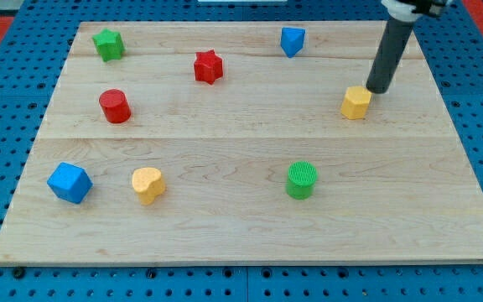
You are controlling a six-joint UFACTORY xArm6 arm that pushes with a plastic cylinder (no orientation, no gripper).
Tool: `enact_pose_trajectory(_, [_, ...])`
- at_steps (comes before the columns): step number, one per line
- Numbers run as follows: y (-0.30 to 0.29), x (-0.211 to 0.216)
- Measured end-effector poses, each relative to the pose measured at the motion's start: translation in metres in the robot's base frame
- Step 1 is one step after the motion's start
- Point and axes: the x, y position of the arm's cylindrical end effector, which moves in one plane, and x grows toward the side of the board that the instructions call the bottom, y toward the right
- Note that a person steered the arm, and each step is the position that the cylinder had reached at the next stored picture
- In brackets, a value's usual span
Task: Push the blue triangle closer to the yellow hexagon
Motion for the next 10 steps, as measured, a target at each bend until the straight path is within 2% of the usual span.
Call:
enact_pose_trajectory(1, [0.0, -0.011])
enact_pose_trajectory(3, [-0.076, -0.038])
enact_pose_trajectory(4, [-0.079, -0.038])
enact_pose_trajectory(6, [-0.146, -0.051])
enact_pose_trajectory(7, [-0.147, -0.053])
enact_pose_trajectory(8, [-0.152, -0.085])
enact_pose_trajectory(10, [-0.152, -0.1])
